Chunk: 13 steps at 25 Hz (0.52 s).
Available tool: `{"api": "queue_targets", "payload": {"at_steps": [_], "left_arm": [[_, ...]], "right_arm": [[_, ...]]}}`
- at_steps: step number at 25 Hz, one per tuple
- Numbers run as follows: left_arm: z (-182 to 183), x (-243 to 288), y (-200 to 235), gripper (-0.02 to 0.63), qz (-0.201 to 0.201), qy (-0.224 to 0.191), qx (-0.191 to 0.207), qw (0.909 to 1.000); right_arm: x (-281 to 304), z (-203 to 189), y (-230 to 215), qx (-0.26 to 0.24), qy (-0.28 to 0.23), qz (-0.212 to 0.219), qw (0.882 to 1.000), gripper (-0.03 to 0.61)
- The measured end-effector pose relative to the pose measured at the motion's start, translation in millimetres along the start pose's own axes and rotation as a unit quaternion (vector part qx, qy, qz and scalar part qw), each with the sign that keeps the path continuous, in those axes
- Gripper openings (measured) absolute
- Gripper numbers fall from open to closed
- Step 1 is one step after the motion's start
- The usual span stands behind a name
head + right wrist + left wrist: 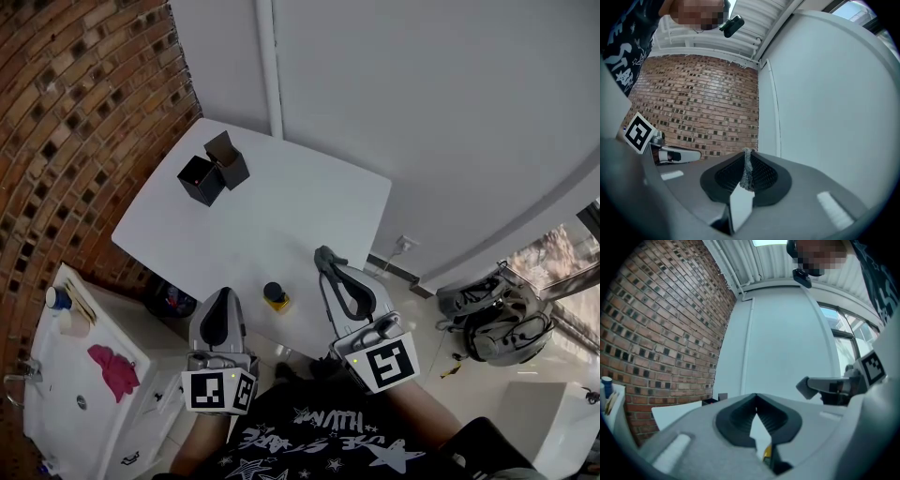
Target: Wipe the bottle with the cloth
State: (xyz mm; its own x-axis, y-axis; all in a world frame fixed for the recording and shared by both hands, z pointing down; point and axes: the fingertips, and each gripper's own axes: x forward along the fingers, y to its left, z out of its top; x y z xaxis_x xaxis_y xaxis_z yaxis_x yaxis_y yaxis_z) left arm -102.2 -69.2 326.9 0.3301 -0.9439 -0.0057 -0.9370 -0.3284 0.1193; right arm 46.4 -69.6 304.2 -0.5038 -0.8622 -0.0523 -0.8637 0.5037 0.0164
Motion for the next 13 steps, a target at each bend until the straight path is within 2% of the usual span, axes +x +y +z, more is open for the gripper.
{"api": "queue_targets", "payload": {"at_steps": [13], "left_arm": [[-1.1,-1.1,0.1,0.005,0.001,0.002,-0.004,1.0000]], "right_arm": [[-1.8,-3.0,-8.1,0.007,0.009,-0.019,1.000,0.040]]}}
